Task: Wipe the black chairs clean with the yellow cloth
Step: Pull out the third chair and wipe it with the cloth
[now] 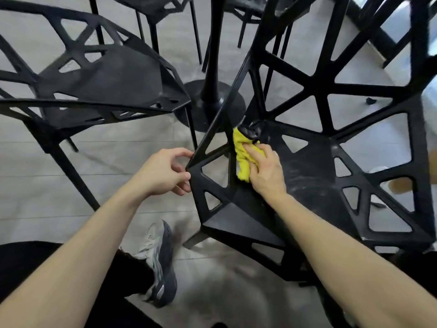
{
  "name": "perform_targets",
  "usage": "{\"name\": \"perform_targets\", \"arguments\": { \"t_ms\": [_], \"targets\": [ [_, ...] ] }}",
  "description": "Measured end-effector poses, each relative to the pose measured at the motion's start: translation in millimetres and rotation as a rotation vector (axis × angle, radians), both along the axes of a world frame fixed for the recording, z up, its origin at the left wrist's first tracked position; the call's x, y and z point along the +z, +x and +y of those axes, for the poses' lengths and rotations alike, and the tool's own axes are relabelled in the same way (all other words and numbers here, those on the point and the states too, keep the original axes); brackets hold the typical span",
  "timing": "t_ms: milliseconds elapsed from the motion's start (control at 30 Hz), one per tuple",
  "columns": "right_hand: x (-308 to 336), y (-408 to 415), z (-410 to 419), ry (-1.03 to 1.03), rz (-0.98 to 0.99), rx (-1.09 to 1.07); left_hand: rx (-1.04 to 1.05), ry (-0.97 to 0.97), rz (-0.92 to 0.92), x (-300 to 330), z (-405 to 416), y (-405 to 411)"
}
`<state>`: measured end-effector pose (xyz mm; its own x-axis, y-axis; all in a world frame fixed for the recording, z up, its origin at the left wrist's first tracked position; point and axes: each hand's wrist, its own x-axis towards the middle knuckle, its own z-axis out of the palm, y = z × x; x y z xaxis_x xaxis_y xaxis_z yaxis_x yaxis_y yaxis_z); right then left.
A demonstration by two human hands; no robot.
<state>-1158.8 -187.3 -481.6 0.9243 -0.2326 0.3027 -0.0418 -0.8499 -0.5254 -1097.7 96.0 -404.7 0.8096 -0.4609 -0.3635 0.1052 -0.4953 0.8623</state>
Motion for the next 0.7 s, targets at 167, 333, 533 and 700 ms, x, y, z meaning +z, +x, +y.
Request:
{"name": "perform_targets", "arguments": {
  "t_ms": [167, 333, 533, 700],
  "targets": [
    [27.8, 27.6, -6.0, 0.082, 0.228, -0.117, 0.0, 0.012, -0.017, -2.2, -0.7, 3.2],
    [38.2, -13.7, 70.8, 0.161, 0.108, 0.177, 0.02, -0.02, -0.002, -4.2, 3.9, -0.2],
    [40.8, -1.2, 101.6, 0.303, 0.028, -0.082, 0.098, -0.026, 0.019, -7.6, 4.6, -5.1],
    [80.4, 5.0, 49.3, 0.314, 0.087, 0.003, 0.15, -0.057, 0.055, -8.0, 8.6, -10.6]
  ]
}}
